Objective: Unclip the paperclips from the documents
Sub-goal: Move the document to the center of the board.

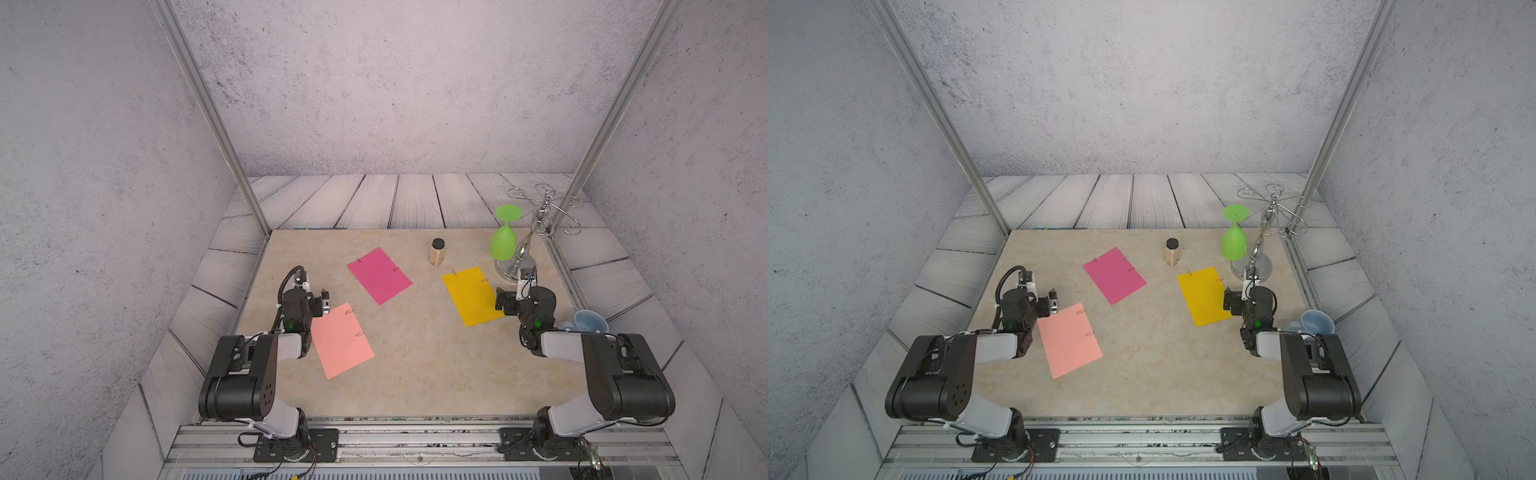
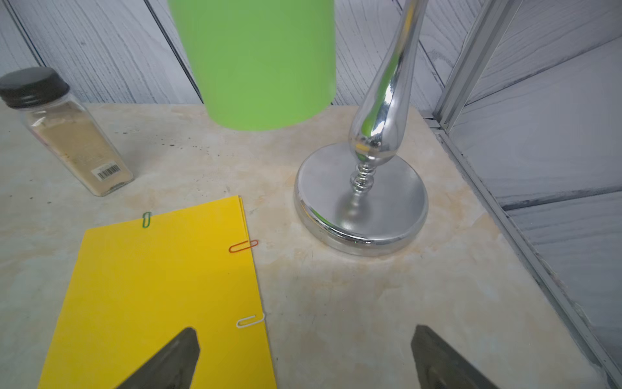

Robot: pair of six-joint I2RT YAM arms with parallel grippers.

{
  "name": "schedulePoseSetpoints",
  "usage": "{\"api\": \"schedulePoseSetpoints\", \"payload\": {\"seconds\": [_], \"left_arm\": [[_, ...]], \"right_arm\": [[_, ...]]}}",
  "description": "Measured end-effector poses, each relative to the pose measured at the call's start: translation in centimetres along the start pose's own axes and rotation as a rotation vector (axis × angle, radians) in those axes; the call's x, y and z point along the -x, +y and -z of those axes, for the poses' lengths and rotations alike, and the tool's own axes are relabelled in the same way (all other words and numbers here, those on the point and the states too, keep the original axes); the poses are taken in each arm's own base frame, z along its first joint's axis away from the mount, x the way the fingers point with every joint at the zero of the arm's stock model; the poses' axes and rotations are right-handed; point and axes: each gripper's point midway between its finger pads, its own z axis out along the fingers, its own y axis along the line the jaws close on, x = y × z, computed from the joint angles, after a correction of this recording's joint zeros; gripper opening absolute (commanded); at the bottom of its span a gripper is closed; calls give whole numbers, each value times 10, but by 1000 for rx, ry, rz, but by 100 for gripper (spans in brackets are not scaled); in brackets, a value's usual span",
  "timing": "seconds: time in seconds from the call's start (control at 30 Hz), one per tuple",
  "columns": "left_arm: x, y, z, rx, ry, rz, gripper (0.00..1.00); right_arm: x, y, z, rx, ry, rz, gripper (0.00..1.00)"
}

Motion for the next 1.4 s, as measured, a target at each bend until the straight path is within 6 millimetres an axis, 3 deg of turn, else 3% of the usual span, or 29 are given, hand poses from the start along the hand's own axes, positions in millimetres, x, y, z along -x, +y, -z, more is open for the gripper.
{"api": "schedulePoseSetpoints", "payload": {"seconds": [0.93,1.17,1.27,1.4], "left_arm": [[2,0,0,-1,-3,0,100],[4,-1,-2,-4,42,-7,93],[41,0,0,-4,45,-8,93],[104,0,18,-6,-43,14,93]], "right_arm": [[0,0,0,0,0,0,99],[-3,2,-3,15,58,3,99],[18,2,-10,13,120,-6,99],[57,0,-1,5,132,-56,99]]}}
